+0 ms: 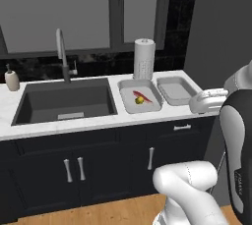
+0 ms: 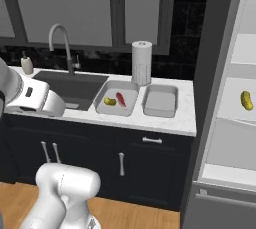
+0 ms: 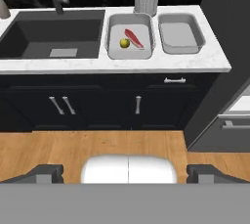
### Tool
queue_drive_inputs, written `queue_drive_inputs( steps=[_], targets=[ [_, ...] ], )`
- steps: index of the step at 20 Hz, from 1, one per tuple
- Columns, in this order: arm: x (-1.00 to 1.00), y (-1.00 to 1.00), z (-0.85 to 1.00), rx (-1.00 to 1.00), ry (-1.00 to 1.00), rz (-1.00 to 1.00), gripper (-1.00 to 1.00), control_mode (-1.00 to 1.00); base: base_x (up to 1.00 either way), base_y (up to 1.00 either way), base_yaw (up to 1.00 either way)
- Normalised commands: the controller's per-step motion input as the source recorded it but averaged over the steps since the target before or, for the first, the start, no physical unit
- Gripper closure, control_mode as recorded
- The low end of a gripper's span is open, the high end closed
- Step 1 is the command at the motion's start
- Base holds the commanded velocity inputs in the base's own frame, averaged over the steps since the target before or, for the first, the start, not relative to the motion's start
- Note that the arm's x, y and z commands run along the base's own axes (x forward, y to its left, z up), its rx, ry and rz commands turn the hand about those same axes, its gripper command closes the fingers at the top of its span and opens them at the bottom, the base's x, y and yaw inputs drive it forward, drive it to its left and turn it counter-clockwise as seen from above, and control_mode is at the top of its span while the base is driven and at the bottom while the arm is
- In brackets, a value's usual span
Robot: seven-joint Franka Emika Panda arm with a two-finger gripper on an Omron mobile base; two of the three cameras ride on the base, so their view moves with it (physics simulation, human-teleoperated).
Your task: Place one cucumber and one steak in each tupperware on the nearby counter, to pack two identical lunches.
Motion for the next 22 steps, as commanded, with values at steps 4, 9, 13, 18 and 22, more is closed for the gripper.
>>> queue_drive_inputs(
  steps=[4,9,13,18,22],
  targets=[
    [0.00,0.00,0.00,0.00,0.00,0.00,-1.00,1.00,-0.14,-0.43,0.01],
    [0.00,0.00,0.00,0.00,0.00,0.00,-1.00,1.00,-0.04,-0.66,0.00],
    [0.00,0.00,0.00,0.00,0.00,0.00,-1.00,1.00,-0.02,-0.59,0.00],
    [0.00,0.00,0.00,0.00,0.00,0.00,-1.00,1.00,-0.08,-0.58,0.01],
    [0.00,0.00,0.00,0.00,0.00,0.00,-1.00,1.00,-0.03,-0.61,0.01]
  ],
)
